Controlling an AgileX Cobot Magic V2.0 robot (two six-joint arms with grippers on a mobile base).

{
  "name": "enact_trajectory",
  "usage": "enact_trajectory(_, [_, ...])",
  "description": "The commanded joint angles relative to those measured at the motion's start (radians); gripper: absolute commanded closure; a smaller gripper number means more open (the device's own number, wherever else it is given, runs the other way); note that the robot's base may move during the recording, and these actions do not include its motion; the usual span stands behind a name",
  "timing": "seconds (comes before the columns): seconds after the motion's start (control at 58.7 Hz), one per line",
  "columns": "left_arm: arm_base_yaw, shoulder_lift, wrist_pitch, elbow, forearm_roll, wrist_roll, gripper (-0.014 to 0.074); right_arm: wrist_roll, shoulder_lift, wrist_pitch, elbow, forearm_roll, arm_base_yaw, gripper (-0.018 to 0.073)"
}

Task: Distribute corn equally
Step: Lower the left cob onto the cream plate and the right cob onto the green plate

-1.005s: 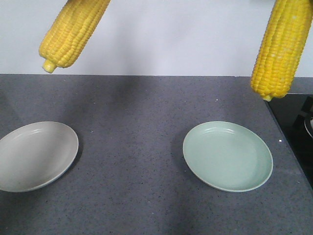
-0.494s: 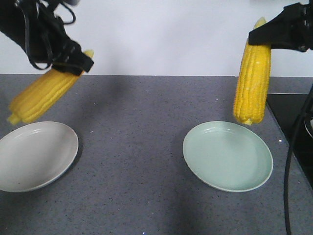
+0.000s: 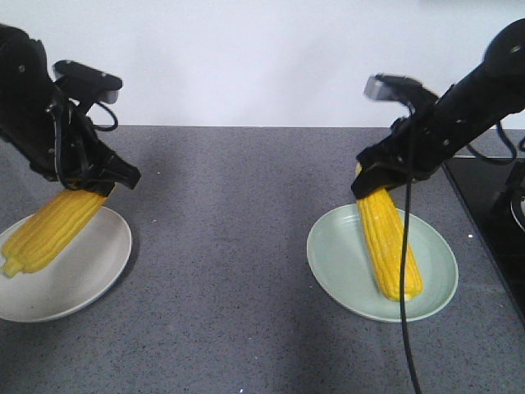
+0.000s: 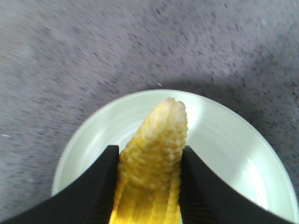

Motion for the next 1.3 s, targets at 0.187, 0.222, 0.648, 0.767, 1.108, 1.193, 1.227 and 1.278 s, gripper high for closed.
enact_trajectory(0.187, [0.041,-0.043,-0.035,0.002,0.017,-0.027,0.0603,0.027,-0.007,-0.046,-0.025,-0.063,0.048,0.0424])
enact_trajectory(0.222, [0.041,-0.044,-0.032,0.002,0.027,-0.027,0.0603,0.029,-0.007,-0.05,-0.025,-0.063,0.048,0.0396])
enact_trajectory(0.648, [0.041,-0.044,-0.046,0.002,0.075,-0.025,0.0603,0.11,-0.007,-0.074,-0.025,-0.069,0.047,0.0])
enact_trajectory(0.767, [0.041,-0.034,-0.04,0.002,0.088,-0.025,0.0603,0.11,-0.007,-0.074,-0.027,-0.081,0.047,-0.0008])
enact_trajectory(1.108, [0.041,0.021,-0.021,0.002,0.089,-0.026,0.0576,0.117,-0.007,-0.076,-0.027,-0.081,0.047,-0.0003])
enact_trajectory(1.193, [0.041,0.025,-0.018,0.002,0.089,-0.026,0.0539,0.117,-0.007,-0.077,-0.027,-0.081,0.047,-0.0003])
enact_trajectory(1.227, [0.041,0.025,-0.018,0.002,0.089,-0.025,0.0521,0.117,-0.007,-0.079,-0.027,-0.081,0.047,-0.0003])
enact_trajectory(1.278, [0.041,0.025,-0.018,0.002,0.089,-0.025,0.0489,0.117,-0.007,-0.081,-0.027,-0.081,0.047,-0.0003])
